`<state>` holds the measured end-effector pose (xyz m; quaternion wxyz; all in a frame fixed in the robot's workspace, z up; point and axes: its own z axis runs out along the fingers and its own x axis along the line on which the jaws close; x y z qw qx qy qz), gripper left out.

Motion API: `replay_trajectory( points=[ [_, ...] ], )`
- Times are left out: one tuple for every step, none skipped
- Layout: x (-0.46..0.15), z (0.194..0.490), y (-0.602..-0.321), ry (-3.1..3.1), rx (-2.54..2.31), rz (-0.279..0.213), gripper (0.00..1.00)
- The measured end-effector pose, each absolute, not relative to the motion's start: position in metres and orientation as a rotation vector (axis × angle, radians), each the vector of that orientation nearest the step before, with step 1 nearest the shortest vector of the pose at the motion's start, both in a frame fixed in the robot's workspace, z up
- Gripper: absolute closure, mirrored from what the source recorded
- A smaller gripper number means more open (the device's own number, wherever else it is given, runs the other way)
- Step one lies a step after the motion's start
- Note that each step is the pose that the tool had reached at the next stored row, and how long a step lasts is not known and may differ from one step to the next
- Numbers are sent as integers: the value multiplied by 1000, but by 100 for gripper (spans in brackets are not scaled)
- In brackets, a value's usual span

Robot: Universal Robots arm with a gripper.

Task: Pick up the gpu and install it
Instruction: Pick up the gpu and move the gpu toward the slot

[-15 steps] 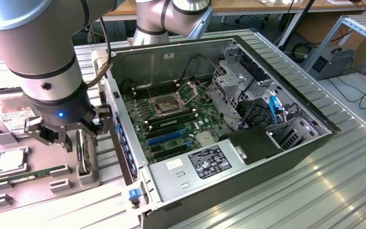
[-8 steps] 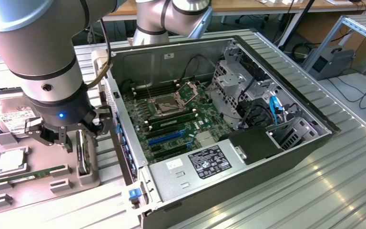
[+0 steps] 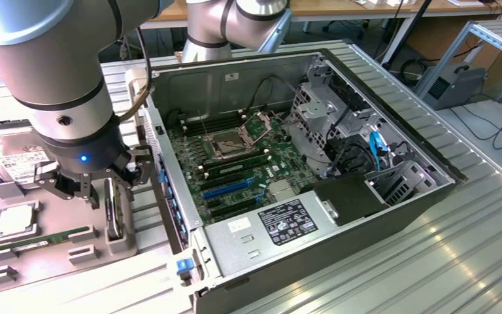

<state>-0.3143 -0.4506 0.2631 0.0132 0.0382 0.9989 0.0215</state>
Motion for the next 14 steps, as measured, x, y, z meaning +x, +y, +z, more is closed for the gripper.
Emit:
replay_trajectory(
  points=[
    [-315,263,-450,3112,119,67,46],
    [-315,263,-449,3112,119,67,46],
    [-315,262,-448,3112,119,67,46],
    [-316,262,-447,3112,119,67,46],
    [-316,262,-445,3112,119,67,46],
    [-317,261,-445,3112,119,67,46],
    [-317,261,-444,3112,119,67,46],
    [-317,260,-443,3112,120,67,46],
    [-318,260,-443,3112,120,67,46],
    [-318,259,-442,3112,120,67,46],
    [-318,258,-441,3112,120,67,46],
    [-318,258,-439,3112,120,67,46],
    [-318,257,-438,3112,120,67,46],
    [-318,257,-437,3112,120,67,46]
  ],
)
